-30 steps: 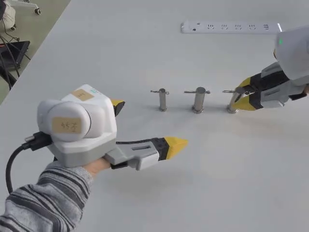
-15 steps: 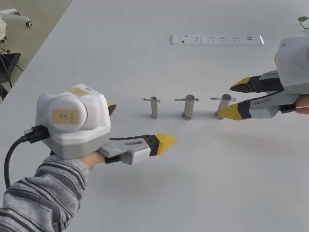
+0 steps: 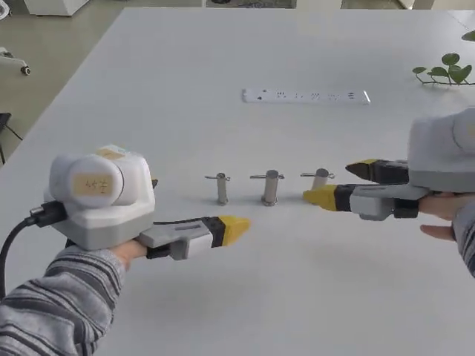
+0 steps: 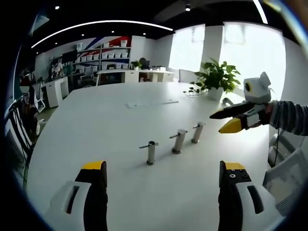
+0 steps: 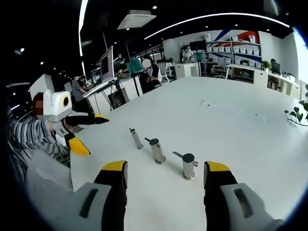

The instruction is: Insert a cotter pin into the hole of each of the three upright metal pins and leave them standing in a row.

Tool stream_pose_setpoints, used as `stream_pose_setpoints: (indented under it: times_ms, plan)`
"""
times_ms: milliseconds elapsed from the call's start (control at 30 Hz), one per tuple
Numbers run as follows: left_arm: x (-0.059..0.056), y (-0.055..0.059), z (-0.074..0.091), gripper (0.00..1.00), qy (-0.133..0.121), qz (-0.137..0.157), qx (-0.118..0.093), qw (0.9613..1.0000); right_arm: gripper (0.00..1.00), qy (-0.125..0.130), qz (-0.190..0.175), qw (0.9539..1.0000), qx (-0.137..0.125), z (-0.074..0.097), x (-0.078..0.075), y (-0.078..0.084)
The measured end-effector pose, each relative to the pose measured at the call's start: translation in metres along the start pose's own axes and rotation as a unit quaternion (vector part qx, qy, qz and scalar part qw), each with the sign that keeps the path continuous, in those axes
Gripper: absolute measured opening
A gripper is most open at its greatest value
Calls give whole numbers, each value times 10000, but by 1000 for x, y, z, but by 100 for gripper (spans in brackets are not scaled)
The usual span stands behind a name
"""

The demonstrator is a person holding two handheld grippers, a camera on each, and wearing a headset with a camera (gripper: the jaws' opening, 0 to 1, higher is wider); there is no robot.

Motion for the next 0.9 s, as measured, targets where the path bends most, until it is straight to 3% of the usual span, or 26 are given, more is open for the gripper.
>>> stream_pose_setpoints:
  times_ms: [133, 367, 433, 500, 900]
  plan:
    - [-3, 0, 2, 96, 15, -41, -13, 10000, 65, 156, -143, 9997, -93, 6, 6, 4]
    - [-9, 1, -3, 96, 91, -29, -5, 10000, 65, 378, 81, 9992, 112, 16, 8, 13]
    - [-10, 0, -4, 96, 120, -22, -12, 9999, 65, 473, 21, 9988, 109, 19, 7, 15]
    - [-12, 0, -4, 96, 138, -19, -35, 9999, 64, 553, -288, 9980, 46, 22, 7, 18]
    - [-14, 0, 2, 96, 148, -62, -70, 9998, 64, 521, -199, 9984, 63, 22, 14, 23]
Point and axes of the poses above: the centre of the closed fingertips' face, and the gripper's own axes: z roughly backward along the fingers, x roughly to its left, y roughly out of its underside, the point moved 9 cm from there along z, roughly backward along the fingers, and after that the axes turned 8 degrees about -x, right-handed, at the moved point
